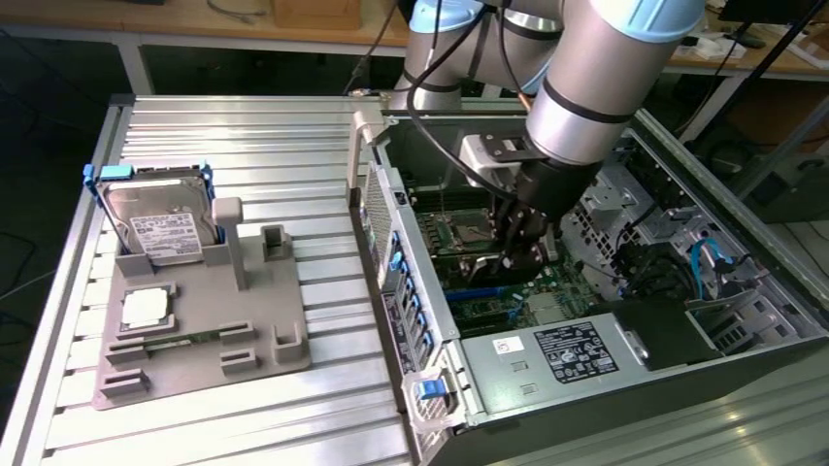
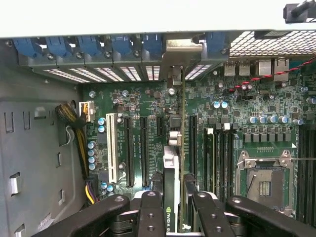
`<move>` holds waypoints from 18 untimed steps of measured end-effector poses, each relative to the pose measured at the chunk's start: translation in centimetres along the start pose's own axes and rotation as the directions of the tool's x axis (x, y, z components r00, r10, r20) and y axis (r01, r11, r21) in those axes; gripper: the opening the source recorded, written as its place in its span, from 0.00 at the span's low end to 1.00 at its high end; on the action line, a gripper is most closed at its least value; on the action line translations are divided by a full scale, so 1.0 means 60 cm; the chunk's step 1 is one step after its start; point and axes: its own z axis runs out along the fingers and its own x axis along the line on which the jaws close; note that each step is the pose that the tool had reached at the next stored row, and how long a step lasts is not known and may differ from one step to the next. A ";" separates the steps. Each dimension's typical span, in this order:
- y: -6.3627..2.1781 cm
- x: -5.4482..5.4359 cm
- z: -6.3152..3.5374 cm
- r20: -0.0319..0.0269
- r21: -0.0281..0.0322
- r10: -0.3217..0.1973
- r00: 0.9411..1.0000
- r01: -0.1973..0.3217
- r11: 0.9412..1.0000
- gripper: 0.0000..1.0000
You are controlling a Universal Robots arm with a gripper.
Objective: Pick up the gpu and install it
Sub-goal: 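Insert the gpu into the slot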
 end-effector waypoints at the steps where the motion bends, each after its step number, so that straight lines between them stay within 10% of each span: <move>1: 0.000 0.000 0.001 0.000 0.000 0.000 1.000 0.000 1.000 0.27; 18: 0.000 -0.007 0.009 0.000 0.000 0.000 1.000 0.000 1.000 0.27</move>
